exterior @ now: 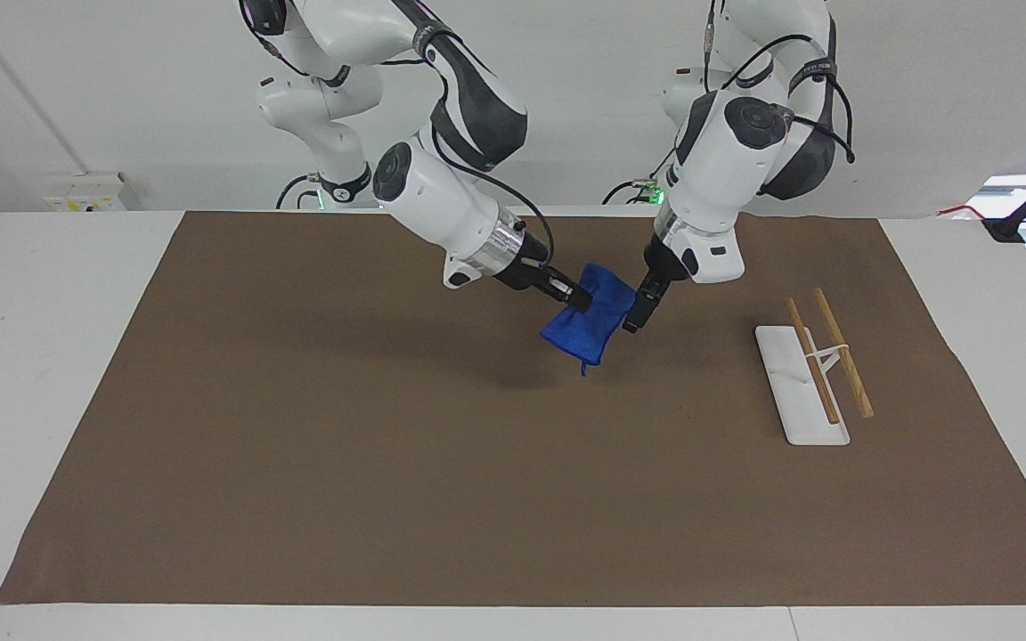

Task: Right arm passes towel to left arm to hang
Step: 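Grasp the towel with the left gripper and release the right gripper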

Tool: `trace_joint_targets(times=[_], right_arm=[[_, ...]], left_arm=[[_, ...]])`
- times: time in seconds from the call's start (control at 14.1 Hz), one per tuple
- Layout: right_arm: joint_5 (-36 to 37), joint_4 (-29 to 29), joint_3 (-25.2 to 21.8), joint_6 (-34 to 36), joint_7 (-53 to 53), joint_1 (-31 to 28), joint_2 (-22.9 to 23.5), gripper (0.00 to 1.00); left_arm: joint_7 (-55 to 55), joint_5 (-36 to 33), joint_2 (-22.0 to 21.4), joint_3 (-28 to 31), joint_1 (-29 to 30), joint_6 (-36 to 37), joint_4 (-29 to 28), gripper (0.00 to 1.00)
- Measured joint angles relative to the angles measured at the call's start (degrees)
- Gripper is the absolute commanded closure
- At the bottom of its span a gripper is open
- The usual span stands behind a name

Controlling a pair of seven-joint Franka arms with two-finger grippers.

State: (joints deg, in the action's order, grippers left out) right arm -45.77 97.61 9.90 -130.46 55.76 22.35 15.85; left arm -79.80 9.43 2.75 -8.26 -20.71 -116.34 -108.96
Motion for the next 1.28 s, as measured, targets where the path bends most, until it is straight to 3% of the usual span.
trace_joint_targets(times=[0.07,0.14,0.21,0.5,0.57,0.64,0.71,0.78,1.06,1.28], right_arm=[[0.0,-0.1,0.0,0.0,0.0,0.0,0.0,1.00],[0.0,-0.1,0.0,0.0,0.0,0.0,0.0,1.00],[0.0,-0.1,0.0,0.0,0.0,0.0,0.1,1.00],[0.0,-0.1,0.0,0.0,0.0,0.0,0.1,0.99],[0.0,-0.1,0.0,0.0,0.0,0.0,0.1,0.93],[0.0,-0.1,0.0,0.0,0.0,0.0,0.1,0.73],[0.0,-0.1,0.0,0.0,0.0,0.0,0.1,0.31],[0.0,-0.1,0.0,0.0,0.0,0.0,0.1,0.01],[2.8,-0.2,-0.6,0.0,-6.6,-0.4,0.3,0.00],[18.7,-0.3,-1.1,1.5,-16.8,-5.1,0.2,0.00]], left_arm=[[-0.4,0.0,0.0,0.0,0.0,-0.1,-0.2,0.76],[-0.9,0.0,0.0,0.0,0.0,-0.2,-0.2,0.92],[-1.4,0.0,0.0,0.0,0.0,-0.3,-0.2,1.00],[-1.8,0.0,-0.1,0.1,0.0,-0.6,-0.2,1.00],[-1.8,0.0,-0.1,0.2,0.0,-0.7,-0.2,1.00],[-1.8,0.0,-0.1,0.3,0.0,-0.7,-0.2,1.00],[-1.8,0.0,-0.1,0.4,0.0,-0.7,-0.2,1.00],[-1.8,0.0,-0.2,0.5,0.1,-0.8,-0.1,1.00],[-1.0,-0.8,-0.3,0.8,0.1,-0.8,1.8,1.00],[1.0,-1.5,-1.0,1.9,0.3,-0.7,4.3,1.00]])
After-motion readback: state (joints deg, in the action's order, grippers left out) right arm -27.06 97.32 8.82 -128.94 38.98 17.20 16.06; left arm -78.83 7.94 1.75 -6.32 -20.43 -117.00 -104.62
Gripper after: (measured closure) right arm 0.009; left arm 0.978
